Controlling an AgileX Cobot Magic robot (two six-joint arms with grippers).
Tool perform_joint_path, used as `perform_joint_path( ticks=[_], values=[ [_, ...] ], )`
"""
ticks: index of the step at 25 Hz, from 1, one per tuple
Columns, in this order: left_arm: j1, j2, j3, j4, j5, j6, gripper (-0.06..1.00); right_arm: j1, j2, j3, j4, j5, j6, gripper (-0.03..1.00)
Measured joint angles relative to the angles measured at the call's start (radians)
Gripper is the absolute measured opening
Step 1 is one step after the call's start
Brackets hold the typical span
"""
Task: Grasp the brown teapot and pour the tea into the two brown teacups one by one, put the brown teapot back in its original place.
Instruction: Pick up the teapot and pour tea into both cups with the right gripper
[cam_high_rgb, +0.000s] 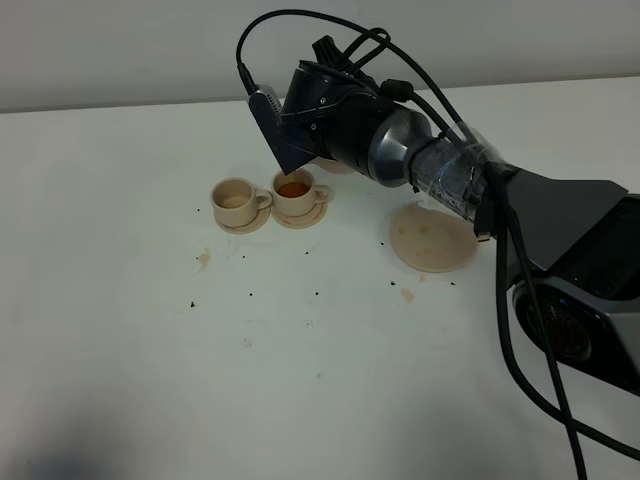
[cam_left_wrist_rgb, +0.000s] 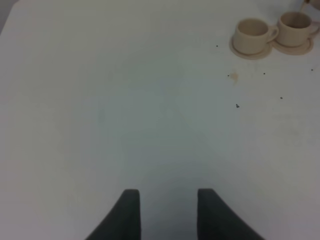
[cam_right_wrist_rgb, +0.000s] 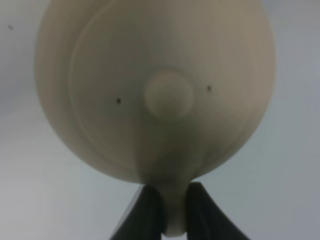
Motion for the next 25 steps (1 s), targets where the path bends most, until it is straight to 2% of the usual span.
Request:
perform_joint_path(
  ticks=[25],
  values=[
    [0.000, 0.000, 0.000, 0.000, 0.000, 0.000, 0.33, 0.000, 0.000, 0.000, -0.018, 0.001, -0.047, 0.13]
  ],
)
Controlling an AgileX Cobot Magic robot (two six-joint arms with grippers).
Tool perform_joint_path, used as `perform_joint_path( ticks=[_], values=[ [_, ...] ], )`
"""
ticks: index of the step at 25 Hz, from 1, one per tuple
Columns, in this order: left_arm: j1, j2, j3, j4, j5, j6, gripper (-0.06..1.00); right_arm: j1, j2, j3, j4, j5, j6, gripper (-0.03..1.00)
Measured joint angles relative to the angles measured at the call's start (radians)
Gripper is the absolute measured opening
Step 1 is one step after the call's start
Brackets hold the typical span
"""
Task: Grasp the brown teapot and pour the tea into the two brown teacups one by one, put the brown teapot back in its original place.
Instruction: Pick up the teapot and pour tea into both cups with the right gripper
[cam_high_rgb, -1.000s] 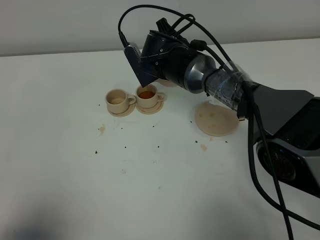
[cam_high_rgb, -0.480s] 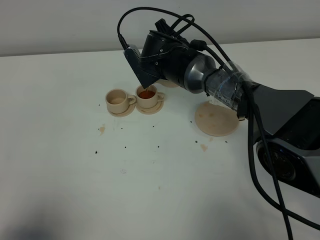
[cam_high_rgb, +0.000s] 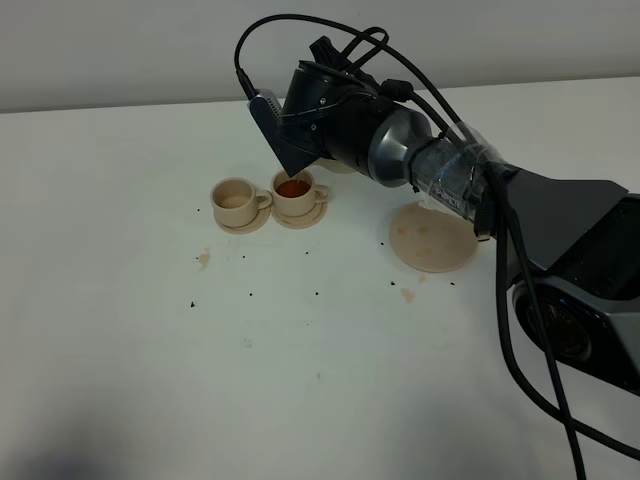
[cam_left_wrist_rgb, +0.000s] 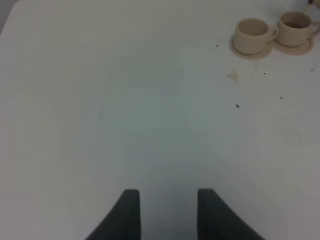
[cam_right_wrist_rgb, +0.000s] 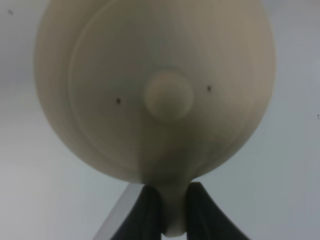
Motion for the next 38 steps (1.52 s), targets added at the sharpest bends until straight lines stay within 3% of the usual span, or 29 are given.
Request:
perform_joint_path(
  ticks=[38],
  values=[
    [0.000, 0.000, 0.000, 0.000, 0.000, 0.000, 0.33, 0.000, 0.000, 0.000, -0.023, -0.002, 0.002, 0.13]
  ],
)
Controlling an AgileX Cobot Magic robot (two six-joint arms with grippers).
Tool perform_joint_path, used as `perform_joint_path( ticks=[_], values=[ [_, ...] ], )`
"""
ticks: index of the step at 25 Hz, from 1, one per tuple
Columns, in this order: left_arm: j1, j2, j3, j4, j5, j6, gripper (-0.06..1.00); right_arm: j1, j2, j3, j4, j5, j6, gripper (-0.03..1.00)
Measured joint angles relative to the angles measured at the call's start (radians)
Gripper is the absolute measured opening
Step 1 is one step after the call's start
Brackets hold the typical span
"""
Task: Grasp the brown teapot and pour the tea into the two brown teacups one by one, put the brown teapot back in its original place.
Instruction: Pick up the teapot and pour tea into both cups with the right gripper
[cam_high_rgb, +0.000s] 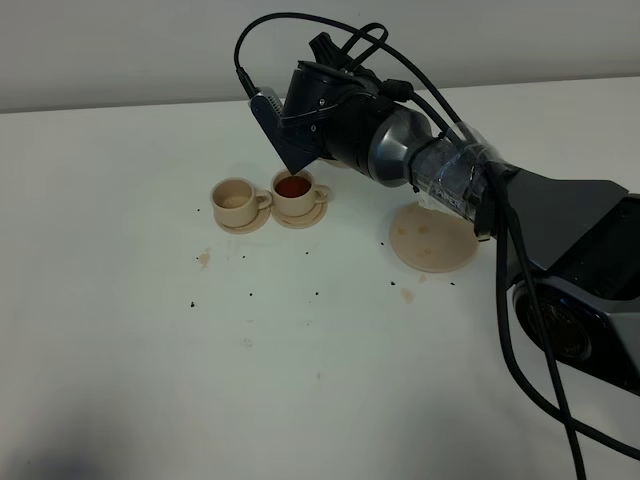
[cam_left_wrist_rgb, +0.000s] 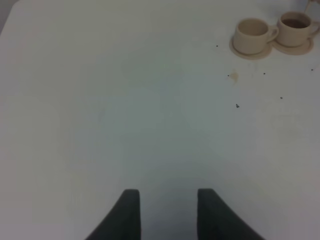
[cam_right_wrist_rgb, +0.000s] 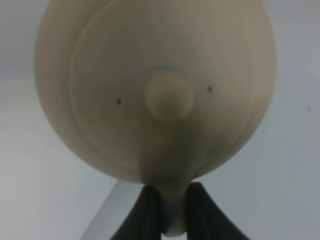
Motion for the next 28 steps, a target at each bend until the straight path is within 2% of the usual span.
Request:
perform_joint_path(
  ticks=[8, 18, 28],
  values=[
    [0.000, 0.000, 0.000, 0.000, 0.000, 0.000, 0.33, 0.000, 0.000, 0.000, 0.067, -0.017, 0.027, 0.13],
    [0.000, 0.000, 0.000, 0.000, 0.000, 0.000, 0.33, 0.000, 0.000, 0.000, 0.076, -0.017, 0.098, 0.13],
    [0.000, 0.000, 0.000, 0.000, 0.000, 0.000, 0.33, 0.011, 0.000, -0.036, 0.087, -0.014, 0.090, 0.13]
  ],
)
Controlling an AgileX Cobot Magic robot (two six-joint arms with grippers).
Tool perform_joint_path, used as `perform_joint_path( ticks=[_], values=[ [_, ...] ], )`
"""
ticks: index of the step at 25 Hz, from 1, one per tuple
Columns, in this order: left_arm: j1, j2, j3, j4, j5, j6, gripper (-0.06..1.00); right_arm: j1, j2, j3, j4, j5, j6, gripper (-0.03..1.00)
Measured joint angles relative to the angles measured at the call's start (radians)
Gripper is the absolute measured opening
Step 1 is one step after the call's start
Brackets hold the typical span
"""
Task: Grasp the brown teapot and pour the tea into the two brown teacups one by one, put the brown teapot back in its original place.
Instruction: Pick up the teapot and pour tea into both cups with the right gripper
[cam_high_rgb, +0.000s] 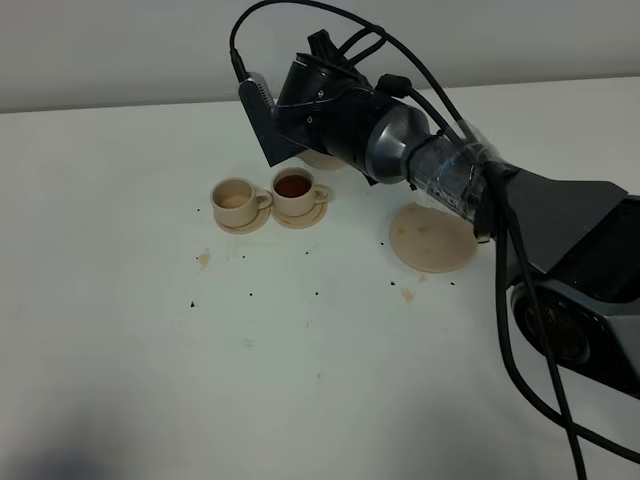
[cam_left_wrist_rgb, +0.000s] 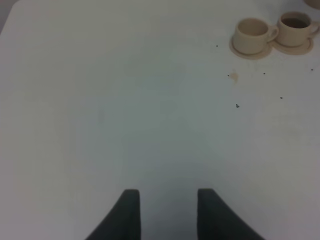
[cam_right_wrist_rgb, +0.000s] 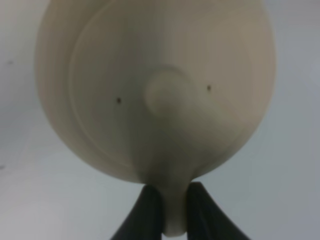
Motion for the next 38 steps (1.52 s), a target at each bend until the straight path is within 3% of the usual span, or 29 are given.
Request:
perform_joint_path(
  ticks=[16, 38],
  values=[
    [0.000, 0.000, 0.000, 0.000, 0.000, 0.000, 0.33, 0.088, 0.000, -0.013, 0.006, -0.122, -0.040, 0.13],
    [0.000, 0.000, 0.000, 0.000, 0.000, 0.000, 0.33, 0.047, 0.018, -0.013, -0.008, -0.155, -0.044, 0.13]
  ],
)
